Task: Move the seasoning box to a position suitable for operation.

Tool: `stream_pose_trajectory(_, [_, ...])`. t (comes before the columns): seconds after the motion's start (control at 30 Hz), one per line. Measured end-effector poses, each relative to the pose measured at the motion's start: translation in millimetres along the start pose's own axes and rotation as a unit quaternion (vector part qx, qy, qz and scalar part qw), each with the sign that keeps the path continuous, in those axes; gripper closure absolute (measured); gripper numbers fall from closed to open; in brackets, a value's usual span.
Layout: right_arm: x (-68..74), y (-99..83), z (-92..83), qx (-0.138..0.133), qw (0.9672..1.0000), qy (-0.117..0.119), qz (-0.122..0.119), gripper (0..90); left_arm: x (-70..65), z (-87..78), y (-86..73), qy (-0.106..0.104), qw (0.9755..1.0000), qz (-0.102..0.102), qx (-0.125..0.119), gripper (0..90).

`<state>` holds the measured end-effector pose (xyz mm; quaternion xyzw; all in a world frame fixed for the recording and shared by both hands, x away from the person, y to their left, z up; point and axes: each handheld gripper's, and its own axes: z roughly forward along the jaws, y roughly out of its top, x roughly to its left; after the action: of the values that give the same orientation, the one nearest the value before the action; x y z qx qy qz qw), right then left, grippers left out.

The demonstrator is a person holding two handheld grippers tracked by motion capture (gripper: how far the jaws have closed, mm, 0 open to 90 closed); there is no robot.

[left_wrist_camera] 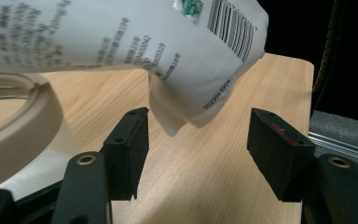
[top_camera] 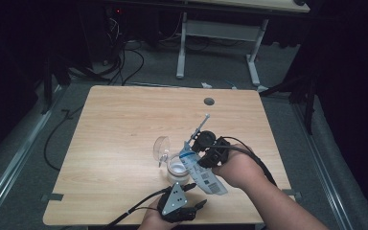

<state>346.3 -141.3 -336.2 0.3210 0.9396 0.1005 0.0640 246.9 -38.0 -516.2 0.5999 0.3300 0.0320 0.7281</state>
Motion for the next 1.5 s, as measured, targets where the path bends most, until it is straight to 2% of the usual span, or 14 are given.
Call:
stream_pose_trajectory(0.17, [-0.1, -0.9, -0.6, 0.001, 1.0, -0.002, 0.001, 89.7, 5.9, -7.6, 4.5, 0.006, 0.9999, 0.005, -0.006, 39.5])
stream_pose_trajectory(0.3, [-0.2, -2.2, -0.2, 0.007, 1.0, -0.005, 0.001, 89.6, 15.7, -18.0, 9.7, 0.019, 0.9997, 0.013, -0.009, 39.7])
stream_pose_trajectory(0.47, [-0.7, -4.4, -0.4, 0.007, 1.0, -0.004, 0.001, 89.6, 30.0, -31.3, 14.2, 0.038, 0.9991, 0.013, -0.015, 40.4])
stream_pose_trajectory(0.7, [-1.9, -5.3, -3.2, -0.002, 1.0, -0.001, 0.0, 89.6, 46.2, -49.8, 25.5, 0.059, 0.9979, 0.017, -0.019, 41.0])
stream_pose_trajectory(0.9, [-3.0, -7.1, -2.4, 0.0, 1.0, -0.005, 0.001, 89.6, 68.8, -72.0, 35.6, 0.09, 0.9953, 0.025, -0.027, 41.6])
stream_pose_trajectory(0.97, [-4.5, -8.6, -1.7, 0.0, 1.0, -0.004, 0.004, 89.6, 77.1, -79.8, 40.9, 0.099, 0.9946, 0.014, -0.029, 41.5])
stream_pose_trajectory(1.03, [-6.1, -10.6, -1.0, 0.003, 0.9999, -0.007, 0.007, 89.6, 83.7, -86.3, 47.8, 0.106, 0.9935, -0.001, -0.043, 41.7])
stream_pose_trajectory(1.1, [-9.4, -13.1, -0.3, 0.004, 0.9999, -0.01, 0.009, 89.6, 88.8, -91.1, 54.3, 0.112, 0.9923, -0.007, -0.053, 41.8])
stream_pose_trajectory(1.23, [-17.0, -19.5, 2.3, 0.006, 0.9997, -0.013, 0.017, 89.6, 95.4, -94.7, 60.7, 0.122, 0.9903, -0.01, -0.067, 42.0])
stream_pose_trajectory(1.3, [-20.8, -23.3, 4.7, 0.01, 0.9996, -0.02, 0.02, 89.6, 98.2, -95.0, 61.3, 0.127, 0.9897, -0.002, -0.066, 42.0])
stream_pose_trajectory(1.5, [-33.4, -33.5, 12.0, 0.021, 0.9988, -0.03, 0.032, 89.6, 106.8, -96.0, 62.1, 0.138, 0.9887, -0.002, -0.058, 42.5])
